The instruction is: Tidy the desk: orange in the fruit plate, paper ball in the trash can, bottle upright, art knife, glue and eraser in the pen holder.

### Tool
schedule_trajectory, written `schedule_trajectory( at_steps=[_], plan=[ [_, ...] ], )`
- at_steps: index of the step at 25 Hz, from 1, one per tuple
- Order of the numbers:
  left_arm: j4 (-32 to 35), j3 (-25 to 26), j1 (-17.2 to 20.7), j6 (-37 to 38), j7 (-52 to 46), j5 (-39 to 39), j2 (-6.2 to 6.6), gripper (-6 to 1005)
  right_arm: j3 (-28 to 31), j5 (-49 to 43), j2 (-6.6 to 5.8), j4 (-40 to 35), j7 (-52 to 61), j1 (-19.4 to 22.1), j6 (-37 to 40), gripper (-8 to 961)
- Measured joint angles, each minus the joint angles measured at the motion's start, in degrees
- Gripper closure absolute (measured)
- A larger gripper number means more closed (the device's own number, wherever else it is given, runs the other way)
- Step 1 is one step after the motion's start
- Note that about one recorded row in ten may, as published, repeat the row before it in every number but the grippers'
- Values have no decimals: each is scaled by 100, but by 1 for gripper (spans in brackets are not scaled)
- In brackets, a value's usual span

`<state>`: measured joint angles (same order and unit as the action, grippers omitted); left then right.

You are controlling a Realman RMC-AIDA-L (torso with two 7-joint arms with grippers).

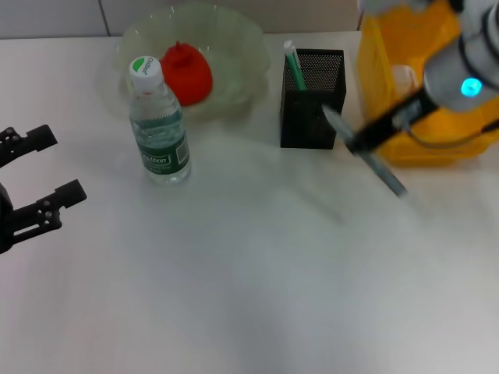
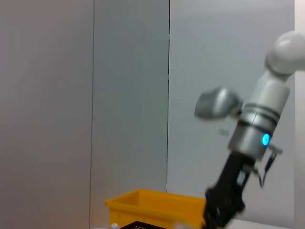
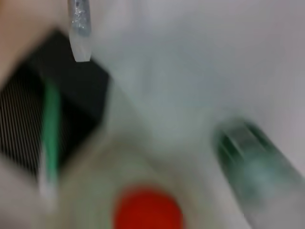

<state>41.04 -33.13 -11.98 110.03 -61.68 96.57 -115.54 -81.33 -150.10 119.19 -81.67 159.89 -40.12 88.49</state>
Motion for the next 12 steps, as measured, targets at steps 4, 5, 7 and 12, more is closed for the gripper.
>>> schedule_trajectory(
  at_steps=[4,5,7,12],
  plan=[
    [0,0,-18,0,6,-27,9,186,254,324,22,-1237,-326,384,-456,814],
    [0,0,-18,0,6,-27,9,186,254,324,22,-1237,-326,384,-456,814],
    [3,0,-38,-10,7,-28,8,186,256,328,23,-1274,-515,472,-944,815],
    [10,5,-102,-50,7,-32,-3,187,146,394,15,-608,-1074,498,-2363,815]
  ],
)
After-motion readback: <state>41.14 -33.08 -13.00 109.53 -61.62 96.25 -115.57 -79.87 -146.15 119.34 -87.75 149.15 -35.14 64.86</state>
